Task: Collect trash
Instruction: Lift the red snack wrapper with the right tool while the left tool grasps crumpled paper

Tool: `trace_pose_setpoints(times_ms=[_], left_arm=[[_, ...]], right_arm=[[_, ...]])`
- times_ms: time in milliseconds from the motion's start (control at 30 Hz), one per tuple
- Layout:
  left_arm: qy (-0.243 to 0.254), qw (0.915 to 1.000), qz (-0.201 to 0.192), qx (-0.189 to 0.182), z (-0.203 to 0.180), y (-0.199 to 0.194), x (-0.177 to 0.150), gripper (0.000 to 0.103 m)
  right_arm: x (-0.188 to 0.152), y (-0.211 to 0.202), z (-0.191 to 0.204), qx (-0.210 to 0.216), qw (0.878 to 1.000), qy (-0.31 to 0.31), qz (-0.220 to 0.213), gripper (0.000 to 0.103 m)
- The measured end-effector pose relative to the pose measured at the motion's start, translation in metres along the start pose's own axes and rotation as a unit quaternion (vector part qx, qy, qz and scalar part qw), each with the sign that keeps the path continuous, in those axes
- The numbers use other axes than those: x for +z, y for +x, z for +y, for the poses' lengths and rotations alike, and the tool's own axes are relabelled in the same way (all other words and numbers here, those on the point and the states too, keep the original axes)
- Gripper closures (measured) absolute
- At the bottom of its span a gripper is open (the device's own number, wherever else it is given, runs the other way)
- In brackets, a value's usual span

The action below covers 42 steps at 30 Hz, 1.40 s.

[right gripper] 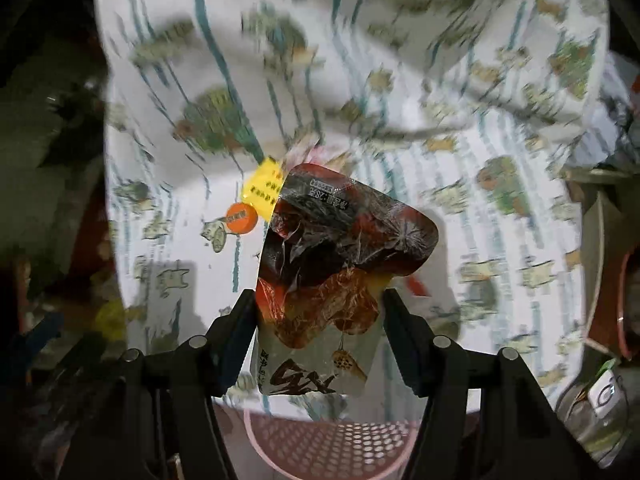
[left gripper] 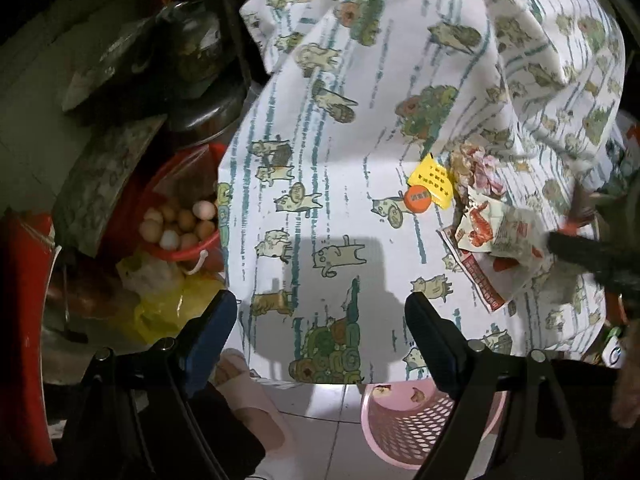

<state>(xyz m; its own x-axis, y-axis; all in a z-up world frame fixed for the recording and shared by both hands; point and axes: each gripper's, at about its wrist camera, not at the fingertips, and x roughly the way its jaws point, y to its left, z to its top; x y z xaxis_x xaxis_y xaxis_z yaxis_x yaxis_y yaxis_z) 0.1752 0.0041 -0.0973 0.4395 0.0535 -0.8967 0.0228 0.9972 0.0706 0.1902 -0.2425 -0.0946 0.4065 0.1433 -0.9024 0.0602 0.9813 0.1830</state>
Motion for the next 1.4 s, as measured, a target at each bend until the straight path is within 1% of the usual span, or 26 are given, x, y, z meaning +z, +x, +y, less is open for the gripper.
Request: trace_pose_setpoints(times_ms=[67,133,167,267,333,400,433,467,533,600,633,700,733,800,867,933,1000,1033,1067,1100,1133,1167,1233,1333,1400], left_arm=[[0.009,0.9999,0.001,0.008,-0.008,0.004,-0.001,0.018],[0.019,0.9996,-0.007,0.022,-0.017,0.007,-0.003,0.018],[0.024,0.9994,-0.009,0.023,-0.022,0.009,-0.004,0.018],[0.027,0.9996,-0.006,-0.008,-0.034,0.013,-0.005,0.018],[0.032,0.9987,-0.018,-0.036,-0.044,0.011,-0.002,0.018],[0.042,0.9973,-0.038,-0.047,-0.055,0.012,0.004,0.018],[0.046,0.9971,-0.045,-0.041,-0.062,0.015,0.008,0.018],[0.054,0.9969,-0.044,-0.037,-0.070,0.018,0.012,0.018],[0.093,0.9937,-0.035,-0.051,-0.095,0.027,0.019,0.018],[0.121,0.9908,-0.028,-0.052,-0.121,0.038,0.027,0.018],[0.129,0.9903,-0.023,-0.047,-0.131,0.044,0.030,0.018],[0.144,0.9892,-0.008,-0.023,-0.150,0.059,0.042,0.018],[0.142,0.9896,-0.001,-0.022,-0.154,0.065,0.049,0.018],[0.130,0.9910,0.004,-0.032,-0.155,0.071,0.062,0.018],[0.112,0.9930,0.005,-0.035,-0.155,0.076,0.077,0.018],[0.094,0.9937,0.020,-0.057,-0.155,0.085,0.091,0.018],[0.074,0.9926,0.045,-0.085,-0.156,0.097,0.102,0.018],[0.060,0.9923,0.055,-0.093,-0.156,0.106,0.107,0.024],[0.046,0.9919,0.066,-0.098,-0.156,0.114,0.110,0.032],[0.037,0.9913,0.077,-0.101,-0.157,0.121,0.113,0.051],[0.028,0.9905,0.087,-0.103,-0.157,0.128,0.114,0.065],[0.025,0.9901,0.092,-0.104,-0.158,0.131,0.113,0.069],[0.031,0.9913,0.079,-0.100,-0.158,0.128,0.113,0.081],[0.037,0.9920,0.039,-0.114,-0.150,0.104,0.113,0.084],[0.026,0.9912,0.017,-0.129,-0.138,0.087,0.116,0.084]], right_arm=[[0.001,-0.017,-0.011,-0.003,1.000,0.000,-0.014,0.038],[0.003,-0.028,-0.022,-0.013,0.999,0.002,-0.030,0.038],[0.007,-0.027,-0.031,-0.017,0.999,0.004,-0.037,0.038],[0.012,-0.034,-0.046,-0.029,0.998,0.016,-0.056,0.037],[0.017,-0.033,-0.058,-0.021,0.997,0.042,-0.055,0.037],[0.019,-0.035,-0.066,-0.005,0.997,0.049,-0.053,0.037],[0.020,-0.037,-0.069,-0.006,0.997,0.049,-0.055,0.037],[0.021,-0.038,-0.071,-0.011,0.997,0.049,-0.058,0.037],[0.024,-0.042,-0.078,-0.018,0.996,0.056,-0.068,0.037],[0.029,-0.043,-0.086,-0.022,0.995,0.068,-0.070,0.037],[0.030,-0.044,-0.093,-0.019,0.994,0.081,-0.070,0.037],[0.032,-0.044,-0.104,-0.013,0.993,0.100,-0.067,0.037],[0.033,-0.044,-0.109,-0.014,0.992,0.109,-0.068,0.037],[0.033,-0.044,-0.117,-0.016,0.990,0.125,-0.068,0.037],[0.034,-0.043,-0.123,-0.007,0.988,0.137,-0.065,0.037],[0.036,-0.041,-0.127,0.003,0.988,0.146,-0.058,0.037],[0.038,-0.040,-0.128,0.001,0.988,0.145,-0.051,0.037],[0.039,-0.039,-0.129,-0.004,0.988,0.144,-0.050,0.037],[0.039,-0.038,-0.129,-0.008,0.988,0.143,-0.050,0.037],[0.039,-0.038,-0.130,-0.013,0.989,0.142,-0.049,0.037],[0.039,-0.037,-0.130,-0.015,0.989,0.140,-0.048,0.037],[0.040,-0.036,-0.129,-0.015,0.989,0.137,-0.046,0.037],[0.040,-0.036,-0.128,-0.014,0.991,0.129,-0.044,0.037],[0.039,-0.039,-0.126,-0.020,0.991,0.119,-0.050,0.037],[0.039,-0.040,-0.123,-0.021,0.992,0.115,-0.054,0.037]])
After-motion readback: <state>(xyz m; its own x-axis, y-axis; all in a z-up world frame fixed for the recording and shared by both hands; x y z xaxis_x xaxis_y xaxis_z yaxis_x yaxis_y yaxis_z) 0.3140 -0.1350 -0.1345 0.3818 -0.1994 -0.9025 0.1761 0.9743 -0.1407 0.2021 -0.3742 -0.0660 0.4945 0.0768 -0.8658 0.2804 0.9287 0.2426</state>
